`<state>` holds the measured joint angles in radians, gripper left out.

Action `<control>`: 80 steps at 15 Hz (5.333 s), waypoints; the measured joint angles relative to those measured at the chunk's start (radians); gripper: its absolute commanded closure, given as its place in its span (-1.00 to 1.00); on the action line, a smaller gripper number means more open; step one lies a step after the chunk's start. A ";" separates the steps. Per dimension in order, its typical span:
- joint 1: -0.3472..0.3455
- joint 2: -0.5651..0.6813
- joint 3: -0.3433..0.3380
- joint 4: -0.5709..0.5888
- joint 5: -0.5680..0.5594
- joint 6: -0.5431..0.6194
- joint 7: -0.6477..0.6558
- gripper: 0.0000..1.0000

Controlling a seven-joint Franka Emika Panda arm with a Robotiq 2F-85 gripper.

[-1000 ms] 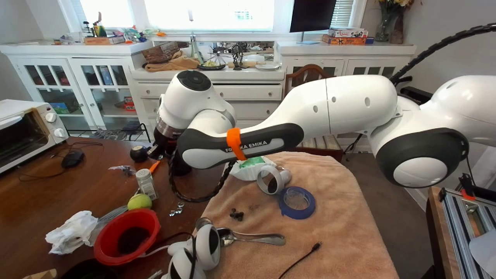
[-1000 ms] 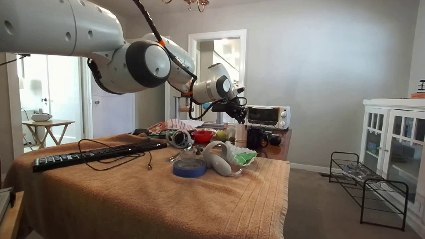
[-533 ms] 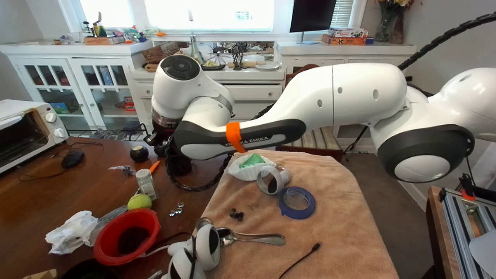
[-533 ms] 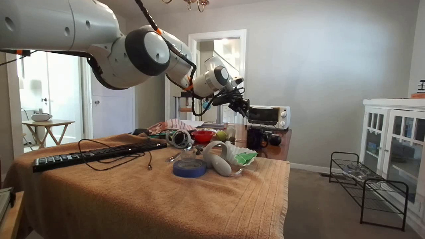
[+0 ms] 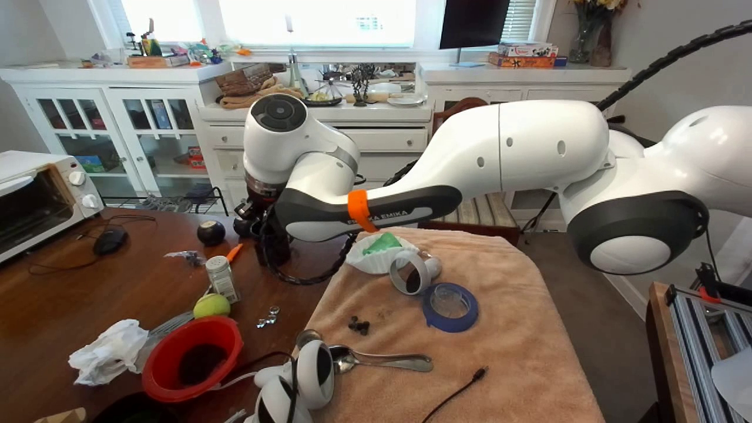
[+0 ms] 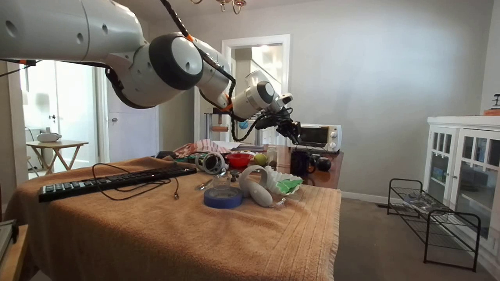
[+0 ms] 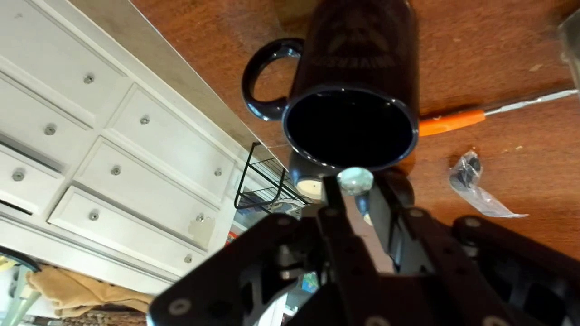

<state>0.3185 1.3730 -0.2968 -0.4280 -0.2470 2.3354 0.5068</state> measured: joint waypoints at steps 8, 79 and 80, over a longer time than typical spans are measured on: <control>-0.029 0.031 -0.002 -0.001 0.000 0.008 0.032 -0.69; 0.006 0.037 0.317 -0.026 0.195 -0.320 -0.689 -0.68; 0.005 0.038 0.316 -0.026 0.194 -0.320 -0.689 -0.62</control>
<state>0.3239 1.4108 0.0191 -0.4545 -0.0534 2.0153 -0.1818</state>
